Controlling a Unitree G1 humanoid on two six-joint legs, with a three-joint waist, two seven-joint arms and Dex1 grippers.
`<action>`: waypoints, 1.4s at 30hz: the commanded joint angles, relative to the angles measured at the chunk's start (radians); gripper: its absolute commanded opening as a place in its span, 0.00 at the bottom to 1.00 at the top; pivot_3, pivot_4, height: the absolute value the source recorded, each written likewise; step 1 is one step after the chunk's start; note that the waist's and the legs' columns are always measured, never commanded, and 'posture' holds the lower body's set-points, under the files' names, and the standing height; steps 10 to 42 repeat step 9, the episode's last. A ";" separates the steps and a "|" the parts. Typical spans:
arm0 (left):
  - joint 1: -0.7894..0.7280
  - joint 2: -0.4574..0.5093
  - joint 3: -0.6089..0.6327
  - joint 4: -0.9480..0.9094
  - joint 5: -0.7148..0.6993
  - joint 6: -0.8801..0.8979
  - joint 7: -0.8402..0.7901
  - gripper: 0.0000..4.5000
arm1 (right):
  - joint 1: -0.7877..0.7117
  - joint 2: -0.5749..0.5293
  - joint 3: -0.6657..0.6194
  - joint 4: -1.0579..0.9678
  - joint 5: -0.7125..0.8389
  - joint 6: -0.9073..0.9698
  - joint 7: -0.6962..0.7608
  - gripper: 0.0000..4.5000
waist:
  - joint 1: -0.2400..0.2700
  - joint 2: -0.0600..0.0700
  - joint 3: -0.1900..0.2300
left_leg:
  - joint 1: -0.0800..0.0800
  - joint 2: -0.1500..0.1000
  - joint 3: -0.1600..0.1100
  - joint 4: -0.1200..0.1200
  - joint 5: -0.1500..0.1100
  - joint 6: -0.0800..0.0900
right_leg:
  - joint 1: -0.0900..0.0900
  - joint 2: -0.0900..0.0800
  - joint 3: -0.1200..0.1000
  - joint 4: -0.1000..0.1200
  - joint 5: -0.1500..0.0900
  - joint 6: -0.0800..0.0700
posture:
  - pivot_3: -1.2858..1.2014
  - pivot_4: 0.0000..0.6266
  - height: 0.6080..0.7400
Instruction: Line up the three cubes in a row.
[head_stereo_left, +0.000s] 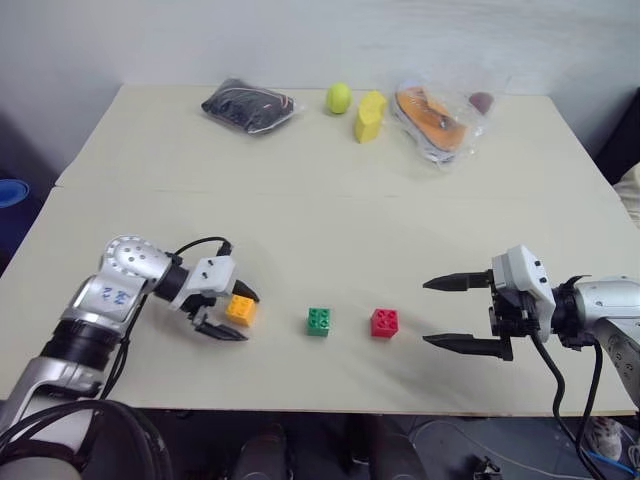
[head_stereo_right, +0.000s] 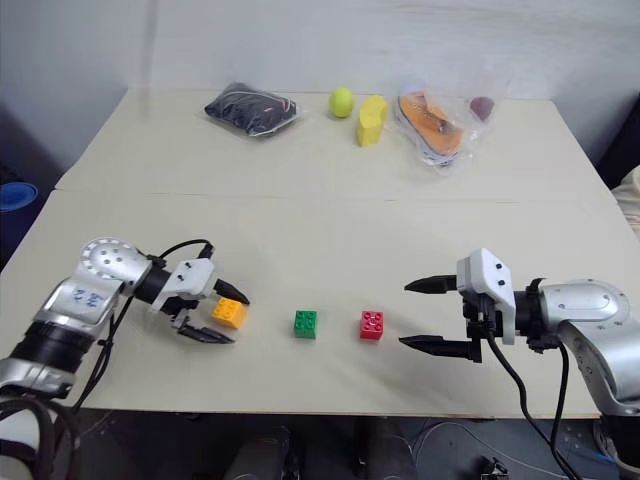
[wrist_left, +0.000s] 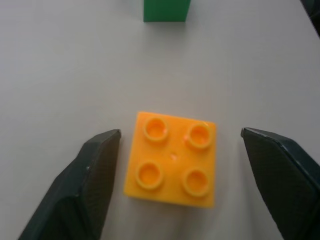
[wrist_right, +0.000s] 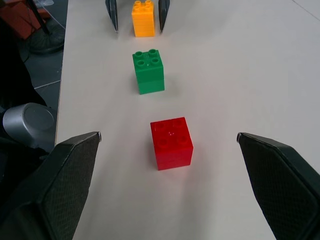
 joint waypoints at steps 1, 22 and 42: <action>0.046 0.104 0.151 -0.121 -0.109 0.103 -0.034 0.99 | -0.008 -0.037 -0.035 0.033 0.006 -0.026 0.041 1.00 | -0.005 0.000 0.000 | 0.000 0.000 0.000 0.000 0.000 0.000 | 0.001 0.000 0.000 0.000 0.000 0.000 | 0.52 0.24 1.00; 0.328 0.228 0.494 -0.352 -0.296 0.356 0.023 0.99 | -0.003 -0.067 -0.048 0.129 -0.001 -0.063 0.115 1.00 | -0.006 0.001 0.001 | 0.001 0.000 -0.001 0.000 0.000 0.000 | 0.002 -0.002 0.000 -0.001 0.000 0.000 | 0.52 0.24 1.00; 0.328 0.228 0.494 -0.352 -0.296 0.356 0.023 0.99 | -0.003 -0.067 -0.048 0.129 -0.001 -0.063 0.115 1.00 | -0.006 0.001 0.001 | 0.001 0.000 -0.001 0.000 0.000 0.000 | 0.002 -0.002 0.000 -0.001 0.000 0.000 | 0.52 0.24 1.00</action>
